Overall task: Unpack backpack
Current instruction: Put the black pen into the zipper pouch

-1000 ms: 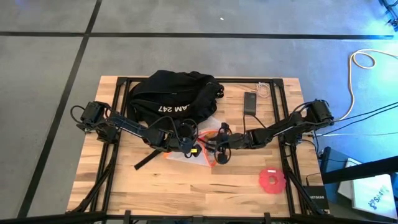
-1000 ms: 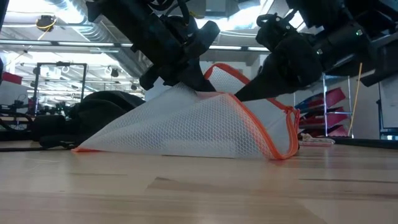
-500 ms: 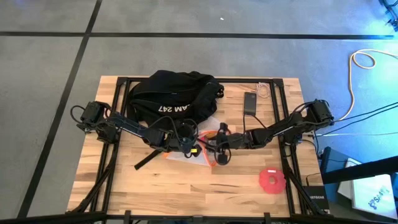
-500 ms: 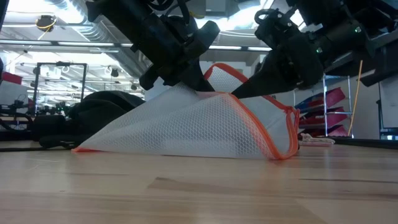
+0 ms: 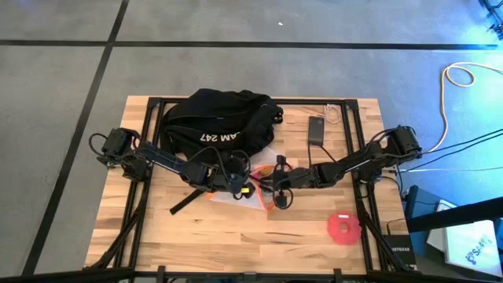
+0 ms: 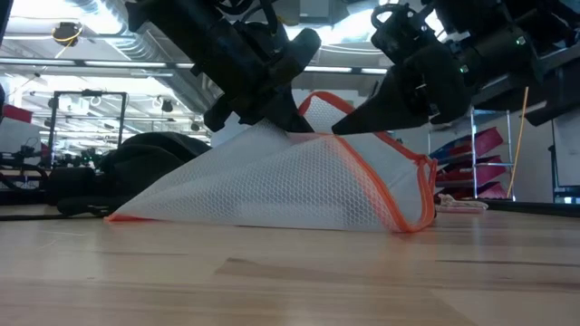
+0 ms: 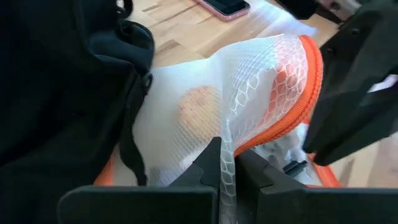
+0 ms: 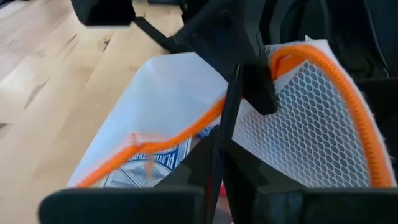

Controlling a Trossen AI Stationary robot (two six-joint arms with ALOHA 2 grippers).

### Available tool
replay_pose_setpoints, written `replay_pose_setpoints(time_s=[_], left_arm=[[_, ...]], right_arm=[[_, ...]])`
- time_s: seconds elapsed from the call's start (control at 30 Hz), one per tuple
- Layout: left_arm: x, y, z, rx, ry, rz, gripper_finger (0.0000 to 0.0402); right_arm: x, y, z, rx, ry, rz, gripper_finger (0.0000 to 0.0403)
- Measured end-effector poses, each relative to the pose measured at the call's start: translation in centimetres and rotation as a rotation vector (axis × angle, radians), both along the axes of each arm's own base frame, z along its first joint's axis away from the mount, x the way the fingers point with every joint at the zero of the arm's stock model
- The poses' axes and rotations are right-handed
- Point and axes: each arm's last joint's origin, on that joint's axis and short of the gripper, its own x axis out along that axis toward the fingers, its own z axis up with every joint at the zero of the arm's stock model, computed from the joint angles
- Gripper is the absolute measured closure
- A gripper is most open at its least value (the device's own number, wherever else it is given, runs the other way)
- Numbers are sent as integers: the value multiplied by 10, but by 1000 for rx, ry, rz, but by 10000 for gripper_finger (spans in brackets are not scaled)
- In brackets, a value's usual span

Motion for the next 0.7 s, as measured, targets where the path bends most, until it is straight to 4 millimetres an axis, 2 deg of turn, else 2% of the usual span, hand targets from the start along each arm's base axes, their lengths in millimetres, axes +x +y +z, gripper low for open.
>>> replay_pose_setpoints(time_s=[0.23,0.5,0.7], left_arm=[[4,-2,4,-47,-57,-46,402],[6,-3,6,-20,-58,-71,402],[3,-3,15,-31,-76,-92,402]], right_arm=[[0,0,-2,-4,11,-2,387],[0,0,-2,24,7,-17,393],[0,0,-3,23,10,-22,393]])
